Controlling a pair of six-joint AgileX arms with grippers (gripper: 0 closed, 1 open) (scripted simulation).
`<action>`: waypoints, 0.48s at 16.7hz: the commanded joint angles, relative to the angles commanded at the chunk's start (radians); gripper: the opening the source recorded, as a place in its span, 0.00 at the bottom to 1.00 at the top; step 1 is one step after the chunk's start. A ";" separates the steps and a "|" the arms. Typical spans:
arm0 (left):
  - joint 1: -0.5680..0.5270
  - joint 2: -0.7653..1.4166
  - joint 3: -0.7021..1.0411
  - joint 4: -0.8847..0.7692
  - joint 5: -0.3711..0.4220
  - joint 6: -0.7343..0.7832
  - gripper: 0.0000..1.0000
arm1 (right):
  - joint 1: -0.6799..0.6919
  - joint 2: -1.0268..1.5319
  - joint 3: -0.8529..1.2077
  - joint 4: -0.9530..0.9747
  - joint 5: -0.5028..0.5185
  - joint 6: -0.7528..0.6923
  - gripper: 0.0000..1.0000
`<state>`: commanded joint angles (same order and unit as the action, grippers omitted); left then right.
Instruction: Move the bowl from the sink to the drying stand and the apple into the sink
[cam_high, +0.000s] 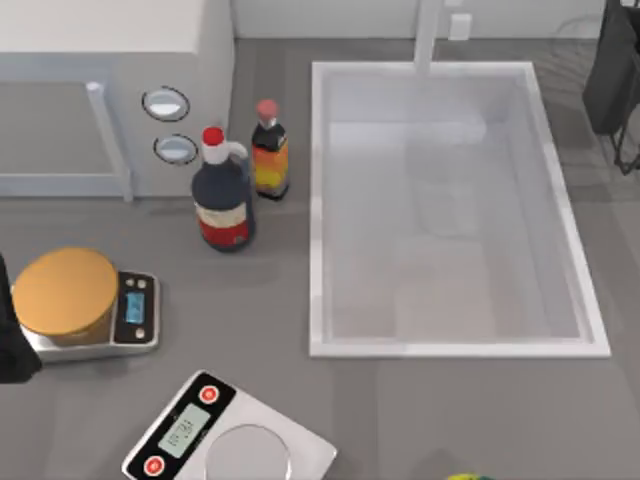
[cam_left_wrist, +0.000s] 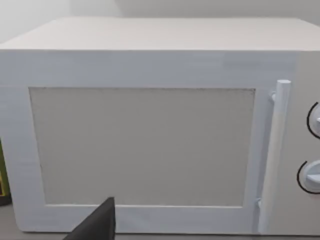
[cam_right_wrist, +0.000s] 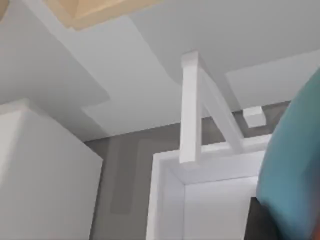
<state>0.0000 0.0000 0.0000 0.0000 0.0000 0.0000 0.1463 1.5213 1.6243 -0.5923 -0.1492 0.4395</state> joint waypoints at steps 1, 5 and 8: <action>0.000 0.000 0.000 0.000 0.000 0.000 1.00 | -0.080 -0.026 -0.014 0.105 -0.031 -0.062 0.00; 0.000 0.000 0.000 0.000 0.000 0.000 1.00 | -0.382 -0.144 -0.133 0.423 -0.152 -0.294 0.00; 0.000 0.000 0.000 0.000 0.000 0.000 1.00 | -0.519 -0.203 -0.253 0.550 -0.215 -0.389 0.00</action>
<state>0.0000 0.0000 0.0000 0.0000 0.0000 0.0000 -0.3728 1.3180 1.3710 -0.0424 -0.3642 0.0500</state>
